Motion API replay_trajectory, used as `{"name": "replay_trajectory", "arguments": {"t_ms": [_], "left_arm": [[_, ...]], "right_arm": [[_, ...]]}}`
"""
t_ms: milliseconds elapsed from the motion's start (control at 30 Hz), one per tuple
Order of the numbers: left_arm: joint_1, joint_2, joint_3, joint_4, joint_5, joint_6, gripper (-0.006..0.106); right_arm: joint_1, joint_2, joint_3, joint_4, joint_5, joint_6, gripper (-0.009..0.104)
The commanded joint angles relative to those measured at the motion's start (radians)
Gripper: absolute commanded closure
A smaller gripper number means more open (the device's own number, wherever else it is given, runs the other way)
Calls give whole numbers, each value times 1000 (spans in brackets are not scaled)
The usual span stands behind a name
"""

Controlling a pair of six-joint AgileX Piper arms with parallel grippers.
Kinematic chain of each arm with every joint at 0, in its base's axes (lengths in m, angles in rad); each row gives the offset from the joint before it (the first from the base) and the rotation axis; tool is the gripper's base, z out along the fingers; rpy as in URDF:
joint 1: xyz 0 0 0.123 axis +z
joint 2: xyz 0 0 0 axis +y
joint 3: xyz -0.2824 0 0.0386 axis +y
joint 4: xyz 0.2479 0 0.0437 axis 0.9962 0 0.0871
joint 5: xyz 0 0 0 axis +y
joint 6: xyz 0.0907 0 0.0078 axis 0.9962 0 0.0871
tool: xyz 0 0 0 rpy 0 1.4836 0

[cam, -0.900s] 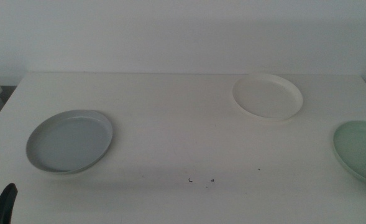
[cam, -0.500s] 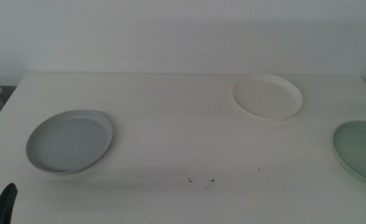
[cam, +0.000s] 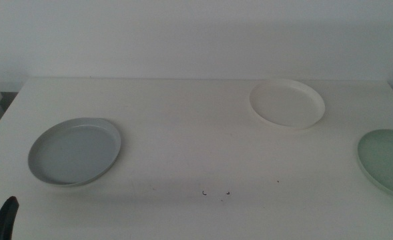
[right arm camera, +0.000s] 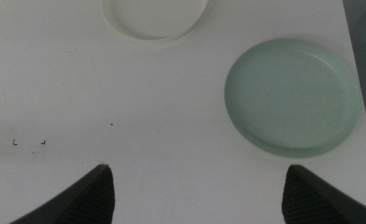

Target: Stack the three bowls on top of each other.

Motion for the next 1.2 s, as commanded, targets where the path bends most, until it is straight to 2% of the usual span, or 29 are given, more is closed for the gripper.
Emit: {"name": "replay_trajectory", "arguments": {"t_ms": [0, 167, 400, 533, 633, 833, 1167], "left_arm": [[-1, -4, 1, -1, -14, -4, 7], [-1, -4, 1, -1, -14, -4, 7], [-1, -4, 1, -1, -14, -4, 7], [-1, -4, 1, -1, -14, -4, 7], [-1, -4, 1, -1, -14, -4, 7], [-1, -4, 1, -1, -14, -4, 7], [-1, -4, 1, -1, -14, -4, 7]], "right_arm": [[-9, 1, -8, -4, 5, -5, 2], [-9, 11, -10, -9, 38, -5, 2], [-10, 175, -112, -191, 122, 85, 2], [-27, 304, -190, -266, 122, 121, 2], [-100, 406, -253, -257, 122, 123, 2], [-290, 619, -360, -176, 122, 90, 2], [-384, 913, -382, -161, -22, 92, 2]]}}
